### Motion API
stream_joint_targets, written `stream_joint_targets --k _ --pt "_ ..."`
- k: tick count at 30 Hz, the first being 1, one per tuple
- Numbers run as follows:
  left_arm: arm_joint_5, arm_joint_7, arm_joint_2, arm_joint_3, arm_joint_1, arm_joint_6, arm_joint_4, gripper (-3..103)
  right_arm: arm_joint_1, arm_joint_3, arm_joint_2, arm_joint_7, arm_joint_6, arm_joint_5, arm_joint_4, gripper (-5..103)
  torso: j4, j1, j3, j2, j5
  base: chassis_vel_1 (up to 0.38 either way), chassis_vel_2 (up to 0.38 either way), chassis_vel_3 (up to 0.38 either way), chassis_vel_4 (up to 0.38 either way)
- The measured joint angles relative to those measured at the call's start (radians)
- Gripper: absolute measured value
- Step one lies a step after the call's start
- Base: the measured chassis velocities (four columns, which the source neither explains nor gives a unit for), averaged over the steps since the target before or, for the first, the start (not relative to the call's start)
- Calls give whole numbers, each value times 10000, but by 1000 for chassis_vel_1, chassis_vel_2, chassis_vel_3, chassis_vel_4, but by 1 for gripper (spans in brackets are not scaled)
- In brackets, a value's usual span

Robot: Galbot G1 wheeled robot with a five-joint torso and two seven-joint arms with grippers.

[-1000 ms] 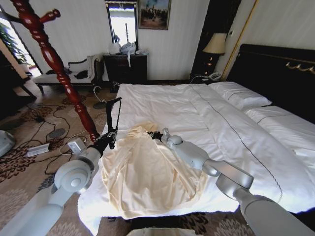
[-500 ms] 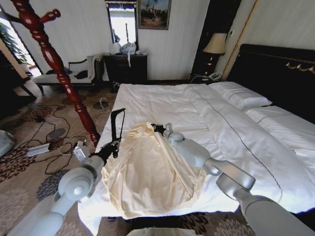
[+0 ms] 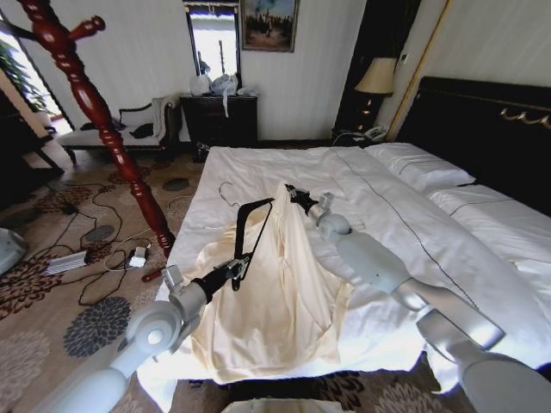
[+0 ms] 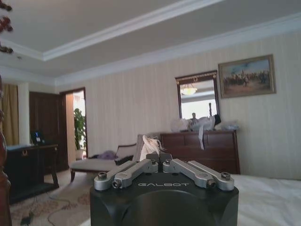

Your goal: Pick up the clothes from the bed and hang them on the clothes hanger.

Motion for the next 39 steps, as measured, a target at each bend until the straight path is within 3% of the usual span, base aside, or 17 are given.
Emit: stream_joint_targets --k 12,28,39 --pt "7 237 17 1448 -1134 107 417 20 -535 809 -811 143 413 296 1844 0 -1 0 0 0 0 0 0 0 0" --pt "186 314 256 1822 -1343 501 272 20 -787 1519 -707 720 976 324 2892 0 3 1 0 0 -2 0 0 0 0" --pt "27 882 379 2246 -1777 843 -122 20 -492 1432 -890 798 1110 428 3026 0 2 0 0 -1 0 0 0 0 0"
